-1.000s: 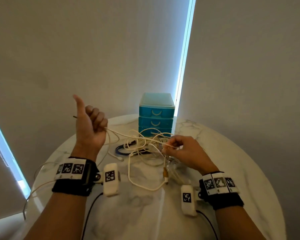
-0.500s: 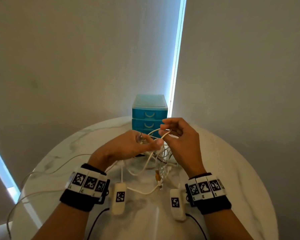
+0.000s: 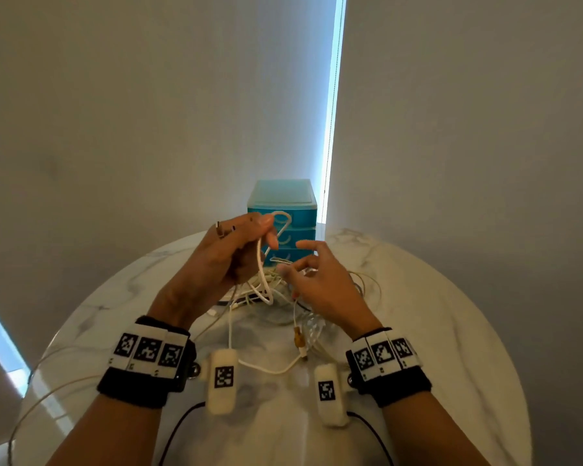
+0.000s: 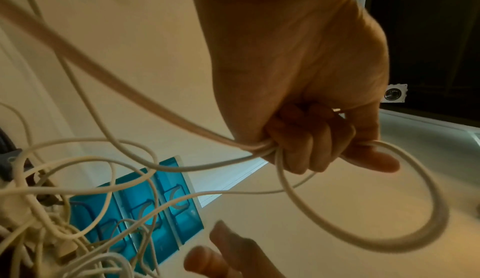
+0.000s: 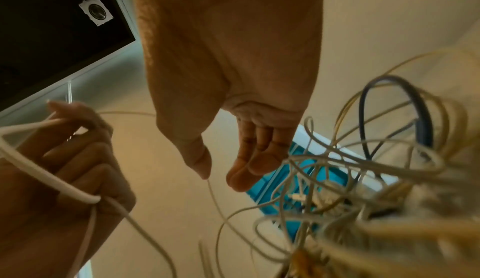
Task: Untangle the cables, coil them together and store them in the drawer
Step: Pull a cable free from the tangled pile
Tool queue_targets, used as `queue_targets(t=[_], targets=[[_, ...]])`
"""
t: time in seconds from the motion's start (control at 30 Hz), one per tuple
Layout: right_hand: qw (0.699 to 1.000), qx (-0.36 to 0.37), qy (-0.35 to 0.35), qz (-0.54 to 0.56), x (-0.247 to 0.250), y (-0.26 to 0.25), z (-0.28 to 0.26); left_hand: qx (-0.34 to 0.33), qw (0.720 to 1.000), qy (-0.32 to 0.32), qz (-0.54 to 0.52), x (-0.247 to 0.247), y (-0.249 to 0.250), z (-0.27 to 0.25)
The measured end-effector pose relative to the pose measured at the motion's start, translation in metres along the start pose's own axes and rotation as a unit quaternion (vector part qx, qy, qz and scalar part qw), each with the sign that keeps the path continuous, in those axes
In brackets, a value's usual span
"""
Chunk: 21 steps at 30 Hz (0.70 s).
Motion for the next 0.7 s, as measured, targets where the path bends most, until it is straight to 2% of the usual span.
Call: queue_targets(t=[0.13,0.17,0.23,0.33,0.4,0.47,0.57,0.6,0.7], targets=[[0.998,0.036,-0.046,0.030,-0.016,-0.004,0.000,0.003,0.992,-0.105,0.068,-0.008,0.000,-0.004],[0.998,0.052,-0.033,0.020,-0.015,-0.006,0.001,0.010,0.989,-0.117,0.086,-0.009,-0.001,-0.004],[0.996,0.070,0.042,0.041,-0.007,-0.005,0.004,0.044,0.986,-0.122,0.105,-0.007,-0.005,-0.003],[0.970,0.094,0.158,0.158,0.021,-0.005,0.009,0.117,0.980,-0.055,0.154,0.004,-0.014,0.004],[0.959,0.103,0.182,0.191,0.033,-0.006,0.008,0.154,0.968,0.023,0.197,0.007,-0.023,0.013],[0.958,0.111,0.169,0.203,0.034,-0.011,0.005,0.170,0.959,0.054,0.220,0.005,-0.032,0.021],[0.956,0.132,0.142,0.219,0.026,-0.024,0.000,0.168,0.951,0.022,0.258,-0.002,-0.042,0.025],[0.955,0.138,0.132,0.226,0.023,-0.030,-0.001,0.151,0.945,0.033,0.289,-0.002,-0.046,0.026],[0.956,0.119,0.084,0.253,0.011,-0.035,-0.006,0.078,0.944,0.139,0.288,0.003,-0.045,0.027]])
Point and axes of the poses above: each hand's wrist, its own z-axis towards the middle knuckle, its own x-axis out of the back of the hand, y = z × x, the point moved 1 cm from there along z, towards the middle knuckle, and after that the axes turned 10 degrees about x, right-handed, at the moved point
